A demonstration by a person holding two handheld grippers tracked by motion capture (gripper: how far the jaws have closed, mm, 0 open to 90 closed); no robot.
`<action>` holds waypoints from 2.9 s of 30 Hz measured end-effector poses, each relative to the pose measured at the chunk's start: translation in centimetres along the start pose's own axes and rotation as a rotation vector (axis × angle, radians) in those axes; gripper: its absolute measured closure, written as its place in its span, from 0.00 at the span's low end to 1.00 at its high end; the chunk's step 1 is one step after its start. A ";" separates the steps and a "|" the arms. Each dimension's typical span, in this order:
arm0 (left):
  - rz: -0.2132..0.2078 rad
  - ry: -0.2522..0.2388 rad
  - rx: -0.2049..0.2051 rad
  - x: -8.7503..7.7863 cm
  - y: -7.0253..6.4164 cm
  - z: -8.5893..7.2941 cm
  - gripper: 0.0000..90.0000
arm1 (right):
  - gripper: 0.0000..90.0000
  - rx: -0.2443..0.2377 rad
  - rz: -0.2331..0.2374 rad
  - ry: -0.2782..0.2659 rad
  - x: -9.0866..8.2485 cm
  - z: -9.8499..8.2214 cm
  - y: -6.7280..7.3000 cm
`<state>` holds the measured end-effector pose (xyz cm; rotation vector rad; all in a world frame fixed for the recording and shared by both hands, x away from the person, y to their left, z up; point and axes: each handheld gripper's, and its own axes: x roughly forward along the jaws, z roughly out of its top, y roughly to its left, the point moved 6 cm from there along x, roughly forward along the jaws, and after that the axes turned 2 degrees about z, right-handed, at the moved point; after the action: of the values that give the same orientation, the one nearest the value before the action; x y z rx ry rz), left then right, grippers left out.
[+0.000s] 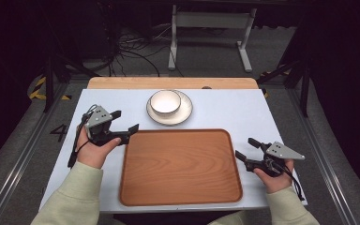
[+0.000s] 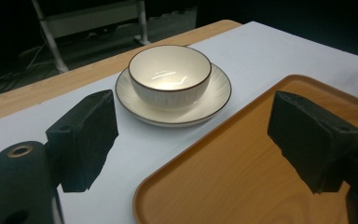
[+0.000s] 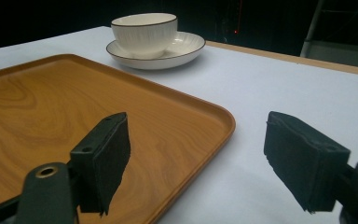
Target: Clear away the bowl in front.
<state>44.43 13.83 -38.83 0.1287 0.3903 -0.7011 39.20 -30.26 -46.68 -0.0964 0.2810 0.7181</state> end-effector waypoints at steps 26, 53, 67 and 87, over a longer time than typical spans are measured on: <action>-0.077 0.004 0.016 6.3 -0.7 5.3 0.18 | 0.25 0.003 -0.007 -0.023 -0.5 0.2 -0.4; -0.160 0.114 0.075 11.0 -0.8 7.3 0.29 | 0.26 0.005 -0.013 -0.037 -1.0 0.4 -0.6; -0.193 0.243 0.202 13.1 -1.2 6.9 0.36 | 0.26 0.011 -0.010 -0.054 -1.3 0.6 -0.7; -0.253 0.383 0.252 15.6 -0.7 4.8 0.56 | 0.27 0.010 -0.005 -0.048 -2.0 0.3 -0.7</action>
<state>56.32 2.74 -40.51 0.4624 0.6921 -0.9774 38.30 -31.98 -45.84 -0.0698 0.2383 0.7132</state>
